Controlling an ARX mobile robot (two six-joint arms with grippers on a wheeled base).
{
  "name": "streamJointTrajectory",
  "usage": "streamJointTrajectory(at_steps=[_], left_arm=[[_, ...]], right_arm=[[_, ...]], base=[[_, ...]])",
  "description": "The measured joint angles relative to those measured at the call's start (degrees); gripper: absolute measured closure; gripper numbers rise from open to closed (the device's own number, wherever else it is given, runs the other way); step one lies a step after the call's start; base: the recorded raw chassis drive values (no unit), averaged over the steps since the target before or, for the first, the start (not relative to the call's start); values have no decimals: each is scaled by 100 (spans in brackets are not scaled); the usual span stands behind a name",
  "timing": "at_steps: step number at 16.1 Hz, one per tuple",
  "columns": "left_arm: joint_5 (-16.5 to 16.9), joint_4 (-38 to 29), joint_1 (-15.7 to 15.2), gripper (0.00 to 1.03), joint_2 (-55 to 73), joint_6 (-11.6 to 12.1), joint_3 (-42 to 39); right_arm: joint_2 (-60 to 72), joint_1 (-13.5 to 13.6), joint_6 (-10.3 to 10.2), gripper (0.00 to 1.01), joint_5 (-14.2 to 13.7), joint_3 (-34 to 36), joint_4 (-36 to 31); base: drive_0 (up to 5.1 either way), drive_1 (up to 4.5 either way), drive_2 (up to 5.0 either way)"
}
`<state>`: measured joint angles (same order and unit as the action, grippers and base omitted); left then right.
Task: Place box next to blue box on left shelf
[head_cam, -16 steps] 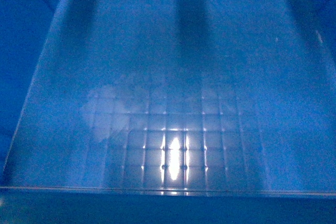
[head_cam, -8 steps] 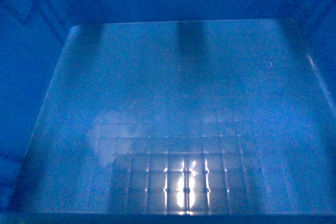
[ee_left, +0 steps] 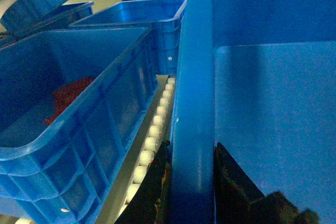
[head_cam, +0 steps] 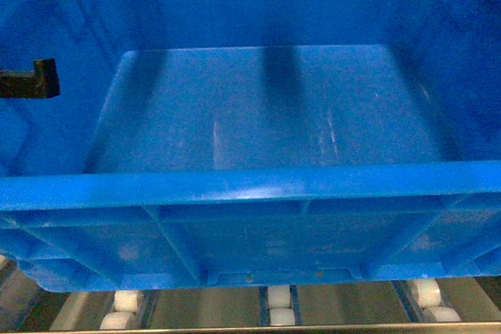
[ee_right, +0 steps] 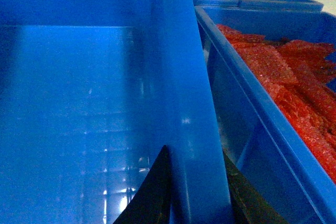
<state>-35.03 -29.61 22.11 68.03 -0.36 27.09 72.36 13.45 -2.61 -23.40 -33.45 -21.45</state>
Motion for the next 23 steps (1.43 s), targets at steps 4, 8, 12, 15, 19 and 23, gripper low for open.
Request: streamJointTrajectory(at_steps=[4,8,12,15,19,23], left_arm=[[214,210,-234,88,407,81,437],[546,249,-415,88,994,-140,472],[632,-7,-450,88,1484,-221,684],[791,-28,-468,88,2004,-374,903],[780,466,-442,88,2135,-378,1233],[546,-227,-372,52,2184,-400,1141]], right_arm=[[573,-118,-319,86,286,-321,79],[1067,-103,-400,86,275,-372,153],[1530,-203,-361,86,319,-680,85],[1770,-260,-240,86,258,-861,129],[1864,-258,-289,78,251,-1001,376],[1781,-284,-341,37,57,-896,-273]], base=[[0,0,0],[0,0,0],[0,0,0],[0,0,0],[0,0,0],[0,0,0]])
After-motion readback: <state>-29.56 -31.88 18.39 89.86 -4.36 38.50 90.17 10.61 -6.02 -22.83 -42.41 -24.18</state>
